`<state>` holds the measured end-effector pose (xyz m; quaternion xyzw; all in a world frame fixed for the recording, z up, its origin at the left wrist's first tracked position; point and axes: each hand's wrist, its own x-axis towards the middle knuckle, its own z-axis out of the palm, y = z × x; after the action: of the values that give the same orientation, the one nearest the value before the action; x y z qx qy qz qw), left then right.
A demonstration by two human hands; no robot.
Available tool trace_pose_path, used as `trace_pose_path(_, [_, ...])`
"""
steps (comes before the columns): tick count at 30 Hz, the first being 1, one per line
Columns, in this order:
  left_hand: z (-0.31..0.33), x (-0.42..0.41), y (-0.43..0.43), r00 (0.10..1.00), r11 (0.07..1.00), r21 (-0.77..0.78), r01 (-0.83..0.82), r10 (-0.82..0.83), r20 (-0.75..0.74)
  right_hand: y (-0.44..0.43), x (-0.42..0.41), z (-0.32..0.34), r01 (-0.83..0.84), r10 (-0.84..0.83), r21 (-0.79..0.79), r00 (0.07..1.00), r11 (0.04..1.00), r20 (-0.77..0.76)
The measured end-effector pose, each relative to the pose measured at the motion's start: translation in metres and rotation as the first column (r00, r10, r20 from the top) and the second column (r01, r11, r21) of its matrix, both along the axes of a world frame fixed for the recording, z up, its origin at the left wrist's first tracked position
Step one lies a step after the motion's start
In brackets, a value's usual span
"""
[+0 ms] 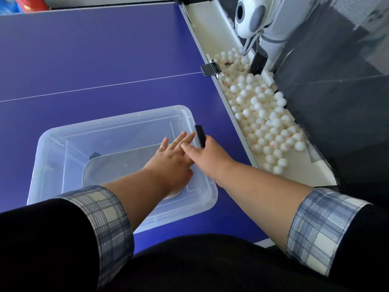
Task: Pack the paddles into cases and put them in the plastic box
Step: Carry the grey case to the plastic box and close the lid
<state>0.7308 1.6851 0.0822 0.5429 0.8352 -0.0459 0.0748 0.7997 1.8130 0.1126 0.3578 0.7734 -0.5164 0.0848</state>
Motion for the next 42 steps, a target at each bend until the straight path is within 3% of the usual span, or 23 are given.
trace_pose_path(11, [-0.003, 0.001, -0.001, 1.0, 0.997, 0.078, -0.02, 0.018, 0.02, -0.009, -0.014, 0.007, 0.009, -0.029, 0.141, 0.989, 0.99, 0.145])
trace_pose_path(23, [0.008, 0.01, -0.009, 0.997, 0.994, 0.087, -0.071, 0.072, -0.011, -0.014, -0.007, 0.012, -0.091, 0.068, 0.237, 0.992, 0.967, 0.104])
trace_pose_path(25, [0.011, 0.021, -0.022, 0.991, 0.987, 0.098, -0.131, 0.129, 0.028, -0.021, -0.003, 0.008, -0.104, 0.086, 0.309, 0.994, 0.946, 0.069])
trace_pose_path(28, [0.01, 0.031, -0.06, 0.964, 0.957, 0.123, -0.262, 0.253, 0.081, -0.042, 0.001, 0.0, -0.214, 0.191, 0.559, 0.977, 0.801, 0.1])
trace_pose_path(33, [0.011, 0.017, -0.149, 0.795, 0.791, 0.087, -0.605, 0.596, 0.11, -0.088, -0.008, -0.004, -0.5, 0.506, 0.667, 0.837, 0.552, 0.209])
trace_pose_path(35, [0.012, 0.007, -0.187, 0.695, 0.696, 0.038, -0.717, 0.709, 0.12, -0.108, -0.018, -0.002, -0.545, 0.562, 0.666, 0.797, 0.509, 0.223])
trace_pose_path(39, [0.011, -0.008, -0.246, 0.582, 0.582, 0.044, -0.812, 0.804, 0.117, -0.151, -0.047, 0.0, -0.587, 0.633, 0.688, 0.737, 0.427, 0.237])
trace_pose_path(40, [0.01, -0.012, -0.255, 0.526, 0.523, 0.06, -0.85, 0.835, 0.164, -0.162, -0.054, 0.0, -0.595, 0.647, 0.688, 0.725, 0.417, 0.235])
trace_pose_path(42, [0.011, -0.02, -0.265, 0.329, 0.34, 0.037, -0.94, 0.868, 0.371, -0.185, -0.07, 0.0, -0.609, 0.664, 0.678, 0.71, 0.412, 0.234])
